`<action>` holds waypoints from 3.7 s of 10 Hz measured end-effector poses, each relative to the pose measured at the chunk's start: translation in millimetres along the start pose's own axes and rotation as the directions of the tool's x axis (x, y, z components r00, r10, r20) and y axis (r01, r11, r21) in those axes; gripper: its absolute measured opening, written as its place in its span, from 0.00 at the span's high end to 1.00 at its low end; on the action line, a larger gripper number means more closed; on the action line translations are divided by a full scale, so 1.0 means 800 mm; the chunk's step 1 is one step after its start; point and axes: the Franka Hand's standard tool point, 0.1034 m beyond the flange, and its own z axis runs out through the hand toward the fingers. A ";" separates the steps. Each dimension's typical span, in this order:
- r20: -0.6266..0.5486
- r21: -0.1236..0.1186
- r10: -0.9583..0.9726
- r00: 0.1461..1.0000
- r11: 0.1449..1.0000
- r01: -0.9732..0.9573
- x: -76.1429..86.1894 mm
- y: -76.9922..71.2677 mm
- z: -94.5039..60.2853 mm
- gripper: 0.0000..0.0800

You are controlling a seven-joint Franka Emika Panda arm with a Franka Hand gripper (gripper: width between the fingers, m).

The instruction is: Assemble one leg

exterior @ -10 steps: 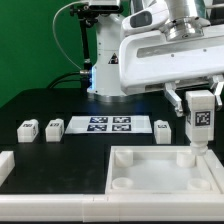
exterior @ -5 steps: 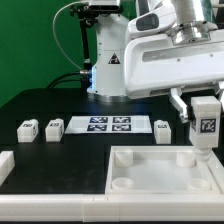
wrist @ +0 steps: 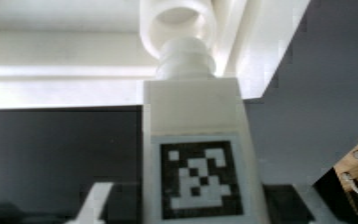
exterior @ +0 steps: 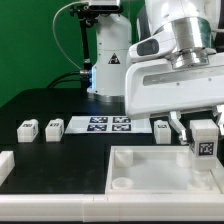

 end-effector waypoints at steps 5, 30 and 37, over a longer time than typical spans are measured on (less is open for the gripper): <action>0.015 -0.003 -0.002 1.000 1.000 0.002 -0.015 0.003 0.011 0.63; 0.444 0.032 0.039 0.895 0.998 -0.059 0.023 0.021 0.001 0.19; 0.647 0.039 0.050 0.761 0.994 -0.099 0.010 0.012 0.025 0.32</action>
Offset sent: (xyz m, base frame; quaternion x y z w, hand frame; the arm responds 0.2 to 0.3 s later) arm 0.0028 0.0004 -0.0089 -0.0089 0.0126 -0.0003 0.9999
